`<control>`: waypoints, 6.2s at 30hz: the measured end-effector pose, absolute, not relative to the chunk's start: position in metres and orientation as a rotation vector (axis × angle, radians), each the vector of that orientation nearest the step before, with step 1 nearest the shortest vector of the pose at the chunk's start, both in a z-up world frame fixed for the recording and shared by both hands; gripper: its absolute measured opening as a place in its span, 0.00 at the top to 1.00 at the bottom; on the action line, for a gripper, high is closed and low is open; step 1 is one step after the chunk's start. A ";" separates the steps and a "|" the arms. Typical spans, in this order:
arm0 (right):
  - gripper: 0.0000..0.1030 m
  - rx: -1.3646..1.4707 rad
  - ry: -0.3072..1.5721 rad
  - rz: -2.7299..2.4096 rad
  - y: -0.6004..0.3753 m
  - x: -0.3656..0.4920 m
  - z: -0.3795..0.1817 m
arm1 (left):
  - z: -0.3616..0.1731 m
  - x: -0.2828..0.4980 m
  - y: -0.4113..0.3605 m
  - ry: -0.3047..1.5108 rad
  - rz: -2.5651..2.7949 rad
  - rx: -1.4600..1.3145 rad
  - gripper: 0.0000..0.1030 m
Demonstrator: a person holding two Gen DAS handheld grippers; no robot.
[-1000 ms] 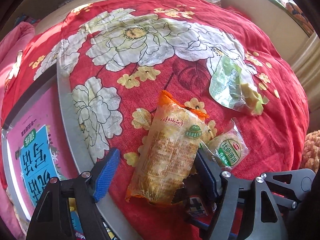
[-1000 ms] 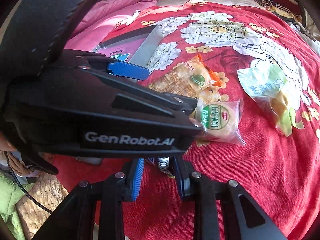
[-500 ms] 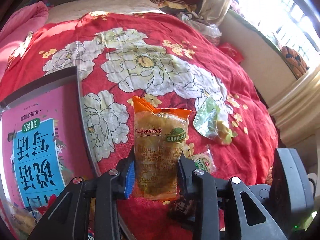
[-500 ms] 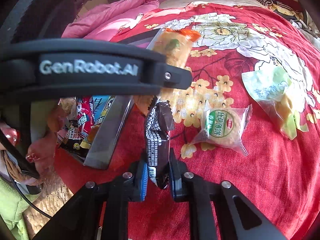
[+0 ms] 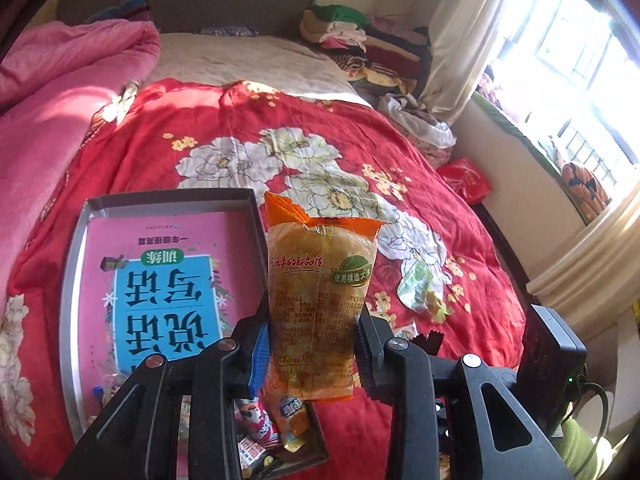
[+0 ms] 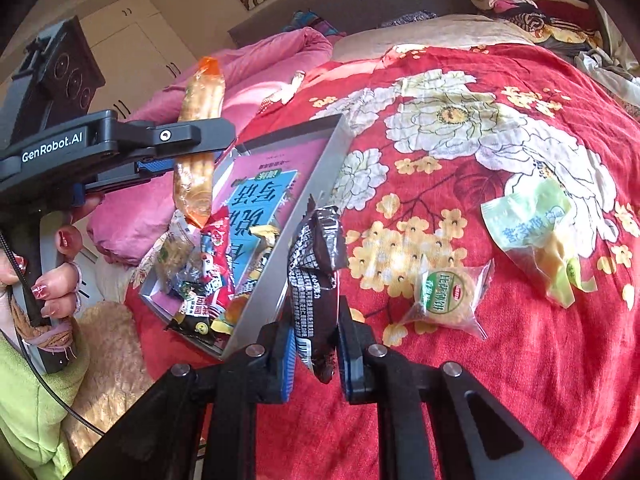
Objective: Organize snacks
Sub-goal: 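Carry the bread bag over the tray with the left tool while the right tool carries the Snickers bar, then open the right tool over the tray while the left tool lowers and releases the bread bag, then grasp the round cake packet with the left tool while the right tool grasps the green milk-roll bag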
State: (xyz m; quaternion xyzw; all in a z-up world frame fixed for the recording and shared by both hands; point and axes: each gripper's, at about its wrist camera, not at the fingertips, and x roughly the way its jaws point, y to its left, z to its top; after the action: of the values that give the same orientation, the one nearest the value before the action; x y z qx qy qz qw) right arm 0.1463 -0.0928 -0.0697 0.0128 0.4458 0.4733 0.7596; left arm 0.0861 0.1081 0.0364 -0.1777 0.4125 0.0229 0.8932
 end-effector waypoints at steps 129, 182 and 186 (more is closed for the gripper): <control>0.42 0.025 0.815 0.856 -0.102 0.149 -0.026 | 0.009 -0.013 0.166 0.848 0.271 -0.319 0.40; 0.65 0.032 1.032 0.747 -0.162 0.262 -0.084 | -0.083 0.167 -0.039 1.094 -0.077 -0.241 0.57; 0.65 0.054 1.000 0.783 -0.160 0.257 -0.075 | -0.075 0.157 -0.029 1.080 -0.069 -0.266 0.58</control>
State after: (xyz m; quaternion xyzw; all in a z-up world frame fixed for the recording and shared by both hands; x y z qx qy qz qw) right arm 0.2571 -0.1596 -0.0749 0.0251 0.4671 0.3657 0.8046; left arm 0.1567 -0.0291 -0.0752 -0.1261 0.5124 -0.0329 0.8488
